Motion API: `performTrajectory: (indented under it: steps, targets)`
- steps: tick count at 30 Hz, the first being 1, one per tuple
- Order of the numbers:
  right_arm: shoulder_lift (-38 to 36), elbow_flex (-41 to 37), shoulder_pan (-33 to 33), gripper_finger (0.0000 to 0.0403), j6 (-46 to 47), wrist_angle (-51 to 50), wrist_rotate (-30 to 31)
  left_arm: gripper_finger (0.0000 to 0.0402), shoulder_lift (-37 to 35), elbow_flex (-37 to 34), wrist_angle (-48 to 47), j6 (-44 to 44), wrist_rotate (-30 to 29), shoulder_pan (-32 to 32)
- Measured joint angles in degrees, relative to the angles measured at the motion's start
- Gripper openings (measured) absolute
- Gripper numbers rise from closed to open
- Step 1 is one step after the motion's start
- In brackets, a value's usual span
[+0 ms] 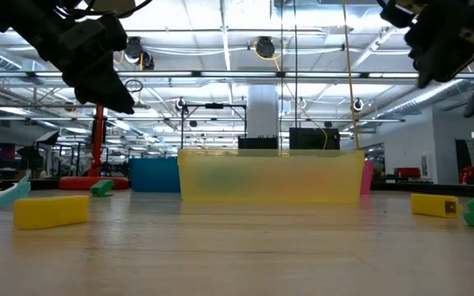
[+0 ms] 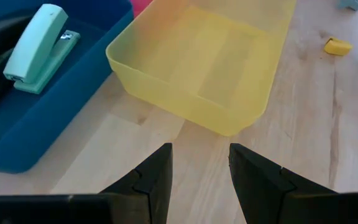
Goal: Pick and place Stapler, Stapler remover, tape
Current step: Put the right yellow small stapler into the blue bin
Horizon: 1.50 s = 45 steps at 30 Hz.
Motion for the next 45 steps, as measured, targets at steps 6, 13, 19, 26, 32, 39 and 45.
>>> performTrajectory:
  steps: [6, 13, 19, 26, 32, 39, 45]
  targets:
    - [0.1, -0.3, -0.5, 0.0206, 0.4, 2.8, 4.0, 0.0157, 0.0, 0.0, -0.1, 0.3, -1.1, 0.0]
    - [0.4, -1.7, -1.2, 0.0205, -0.3, 8.1, 6.1, 0.0157, 0.0, 0.0, 0.0, 1.3, -2.3, 0.0]
    - [2.9, 2.6, -1.1, 0.0205, -0.7, -0.8, 1.8, 0.0157, 0.0, 0.0, 0.0, 1.1, -2.5, 0.0]
    - [13.6, 16.9, -1.6, 0.0206, -1.6, -19.9, -7.3, 0.0157, 0.0, 0.0, 0.3, 0.2, -2.7, 0.1]
    - [20.5, 19.7, -3.0, 0.0206, -3.8, -19.7, -10.2, 0.0157, 0.0, 0.0, 0.4, 0.2, -3.9, 0.1]
    - [22.6, 19.7, -6.0, 0.0208, -9.2, -21.6, -10.2, 0.0157, 0.0, 0.0, 0.5, 0.0, -4.0, 0.1]
    - [26.1, 19.7, -8.3, 0.0208, -14.7, -21.7, -13.1, 0.0157, 0.0, 0.0, 0.5, 0.0, -4.0, 0.1]
